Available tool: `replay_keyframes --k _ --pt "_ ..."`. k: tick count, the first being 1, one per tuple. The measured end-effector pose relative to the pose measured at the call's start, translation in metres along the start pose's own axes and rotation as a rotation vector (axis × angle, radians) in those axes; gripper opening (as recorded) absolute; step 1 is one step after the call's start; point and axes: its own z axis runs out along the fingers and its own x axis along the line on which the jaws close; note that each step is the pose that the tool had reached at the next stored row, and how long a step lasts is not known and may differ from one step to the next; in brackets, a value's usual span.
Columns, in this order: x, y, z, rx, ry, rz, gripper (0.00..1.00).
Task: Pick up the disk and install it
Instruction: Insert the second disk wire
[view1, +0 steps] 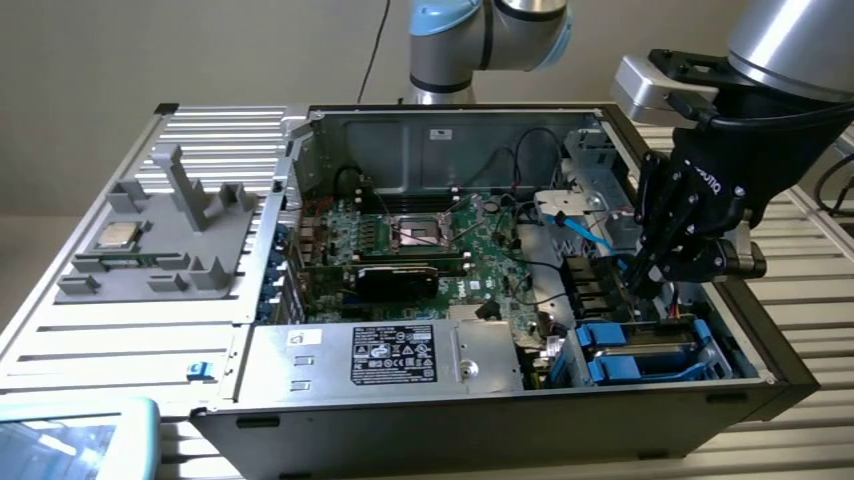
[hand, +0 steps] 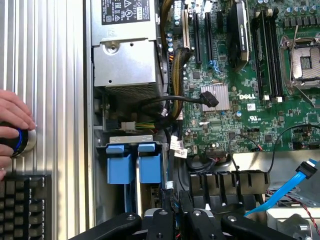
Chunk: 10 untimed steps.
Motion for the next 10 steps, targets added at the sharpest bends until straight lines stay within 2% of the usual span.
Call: replay_keyframes --k 2,4,10 --pt "0.000 0.0000 0.0000 0.0000 -0.0005 0.000 0.16" --pt "0.002 0.0000 0.0001 -0.0001 -0.0046 0.000 0.16" --pt "0.014 -0.0008 0.0013 -0.0011 -0.0217 -0.002 0.16"
